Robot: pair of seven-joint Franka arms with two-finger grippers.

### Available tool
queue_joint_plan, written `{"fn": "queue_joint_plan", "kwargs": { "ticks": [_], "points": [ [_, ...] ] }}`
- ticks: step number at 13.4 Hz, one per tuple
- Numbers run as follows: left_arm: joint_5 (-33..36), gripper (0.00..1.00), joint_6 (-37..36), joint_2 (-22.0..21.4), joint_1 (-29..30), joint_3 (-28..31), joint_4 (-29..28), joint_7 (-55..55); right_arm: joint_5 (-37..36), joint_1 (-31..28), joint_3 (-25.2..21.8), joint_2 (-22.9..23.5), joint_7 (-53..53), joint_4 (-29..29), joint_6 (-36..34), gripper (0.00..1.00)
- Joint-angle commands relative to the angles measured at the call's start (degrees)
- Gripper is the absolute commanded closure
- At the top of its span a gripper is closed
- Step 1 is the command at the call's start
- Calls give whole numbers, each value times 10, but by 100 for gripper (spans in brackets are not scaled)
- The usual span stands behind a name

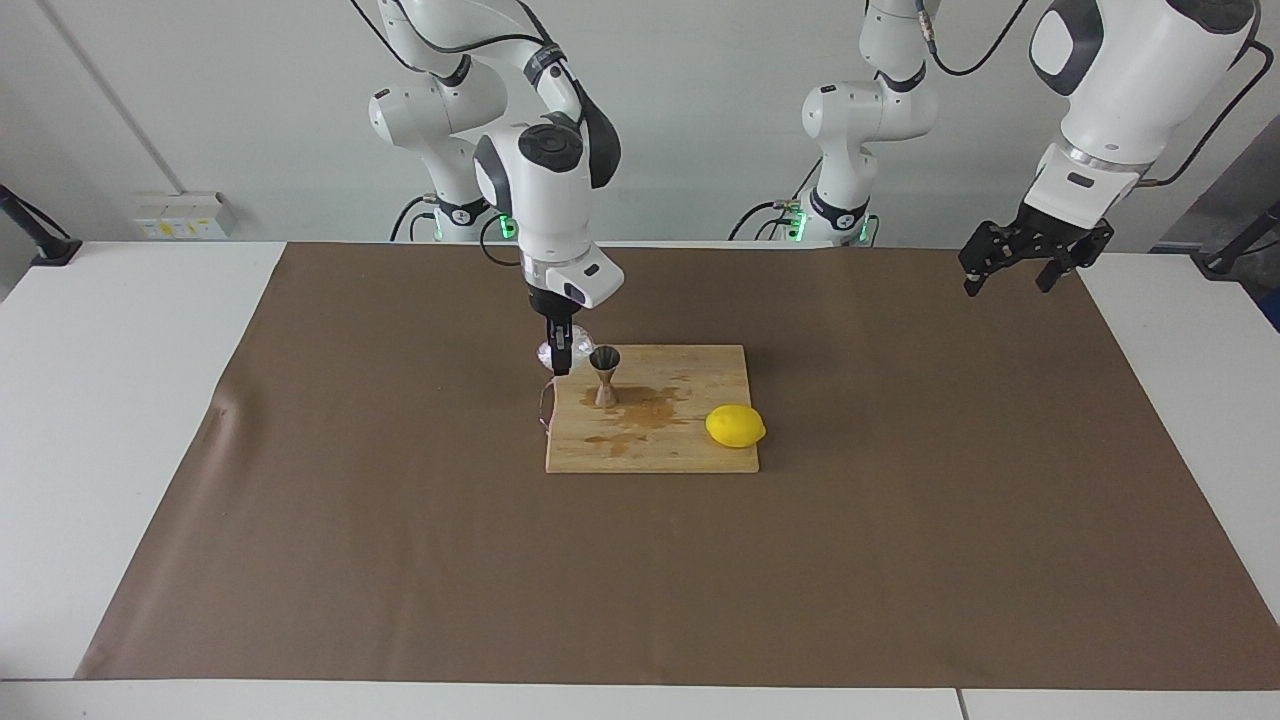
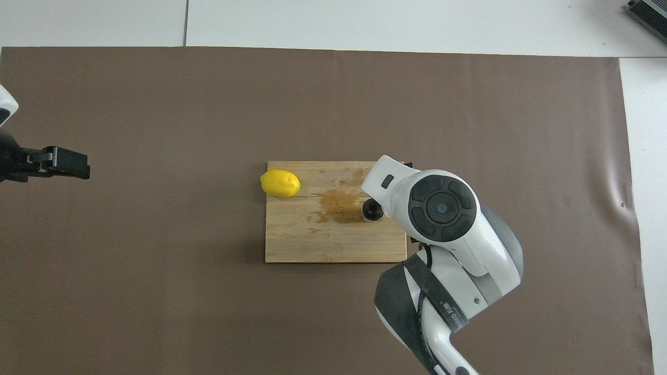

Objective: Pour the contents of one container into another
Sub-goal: 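Tilt the white cup with the right gripper to pour into the metal cup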

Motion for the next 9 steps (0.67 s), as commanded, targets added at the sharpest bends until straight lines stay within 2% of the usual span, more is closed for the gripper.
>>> {"fn": "queue_joint_plan", "kwargs": {
  "ticks": [1, 9],
  "points": [
    [-6, 0, -9, -13, -1, 2, -7, 5, -52, 20, 3, 8, 31, 14, -21, 100],
    [-6, 0, -10, -14, 3, 3, -7, 5, -150, 46, 3, 24, 48, 30, -22, 100]
  ]
}}
